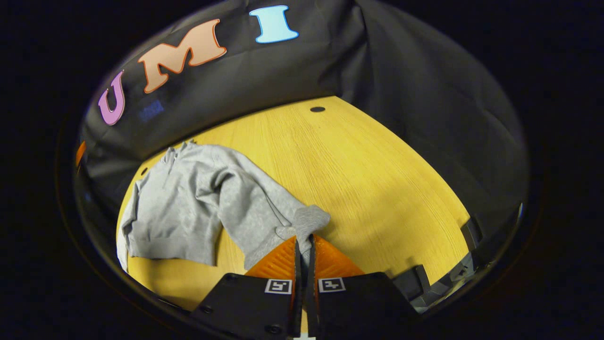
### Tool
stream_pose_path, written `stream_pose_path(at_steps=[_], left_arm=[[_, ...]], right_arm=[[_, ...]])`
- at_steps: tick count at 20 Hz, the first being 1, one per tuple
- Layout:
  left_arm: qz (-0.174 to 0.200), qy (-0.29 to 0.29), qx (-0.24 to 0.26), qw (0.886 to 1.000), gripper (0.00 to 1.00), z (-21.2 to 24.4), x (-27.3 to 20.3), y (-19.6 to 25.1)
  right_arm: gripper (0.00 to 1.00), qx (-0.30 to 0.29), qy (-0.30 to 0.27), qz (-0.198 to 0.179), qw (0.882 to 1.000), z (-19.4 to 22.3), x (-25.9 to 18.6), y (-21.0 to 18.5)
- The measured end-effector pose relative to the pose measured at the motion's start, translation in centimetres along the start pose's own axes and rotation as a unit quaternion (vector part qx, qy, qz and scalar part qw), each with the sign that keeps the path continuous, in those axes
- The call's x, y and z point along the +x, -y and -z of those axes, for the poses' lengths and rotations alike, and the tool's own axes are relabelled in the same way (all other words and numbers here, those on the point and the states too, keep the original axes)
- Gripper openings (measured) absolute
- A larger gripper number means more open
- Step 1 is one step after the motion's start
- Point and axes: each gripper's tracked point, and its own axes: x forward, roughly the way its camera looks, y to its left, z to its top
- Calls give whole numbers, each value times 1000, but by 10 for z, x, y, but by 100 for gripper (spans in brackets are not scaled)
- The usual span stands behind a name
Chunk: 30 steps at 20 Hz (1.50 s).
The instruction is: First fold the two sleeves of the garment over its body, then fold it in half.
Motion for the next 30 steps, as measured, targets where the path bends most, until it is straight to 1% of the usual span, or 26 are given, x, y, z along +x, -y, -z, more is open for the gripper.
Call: stream_pose_path(at_steps=[1, 2, 3, 8, 9, 10, 13, 14, 15, 16, 18, 19, 20, 22, 23, 24, 25, 29, 30], left_arm=[[-3, 1, 2, 1000, 95, -1, -1, -3], [-5, 1, 4, 1000, 95, 0, -2, -6], [-8, 2, 4, 1000, 98, -1, -2, -10], [-35, 3, 8, 999, 95, -3, -10, -40], [-42, 2, 8, 999, 98, -2, -12, -46], [-48, 1, 8, 999, 95, -1, -14, -53], [-71, -3, 9, 997, 95, 3, -24, -77], [-79, -4, 9, 997, 98, 4, -26, -85], [-87, -5, 10, 996, 98, 5, -29, -94], [-94, -6, 10, 995, 95, 7, -33, -102], [-111, -8, 10, 994, 96, 8, -41, -118], [-118, -9, 10, 993, 98, 9, -44, -126], [-128, -11, 10, 992, 96, 11, -47, -135], [-144, -15, 9, 989, 96, 15, -56, -152], [-153, -17, 9, 988, 98, 17, -61, -160], [-163, -19, 8, 986, 96, 19, -65, -169], [-171, -22, 8, 985, 96, 20, -69, -178], [-201, -34, 4, 979, 95, 32, -87, -206], [-206, -35, 5, 978, 98, 33, -89, -211]], right_arm=[[6, 3, 9, -6, 1000, -10, 1, -9], [2, 6, 16, -14, 1000, -21, 1, -18], [6, 10, 22, -24, 999, -29, 1, -28], [6, 29, 49, -77, 995, -75, 0, -78], [6, 31, 52, -88, 994, -83, -2, -91], [6, 30, 57, -99, 993, -91, -2, -103], [6, 22, 65, -135, 988, -107, 0, -149], [6, 19, 68, -147, 987, -113, 1, -164], [6, 16, 69, -160, 985, -117, 2, -181], [6, 13, 69, -172, 983, -121, 2, -198], [6, 1, 73, -197, 978, -128, 4, -231], [6, -8, 75, -206, 976, -130, 3, -247], [6, -16, 76, -216, 973, -133, 4, -263], [6, -28, 73, -237, 968, -133, 6, -295], [6, -34, 70, -247, 966, -131, 7, -310], [6, -38, 70, -254, 964, -131, 7, -323], [6, -42, 69, -261, 962, -131, 8, -338], [6, -57, 50, -296, 952, -119, 10, -393], [6, -64, 42, -305, 949, -113, 11, -408]])
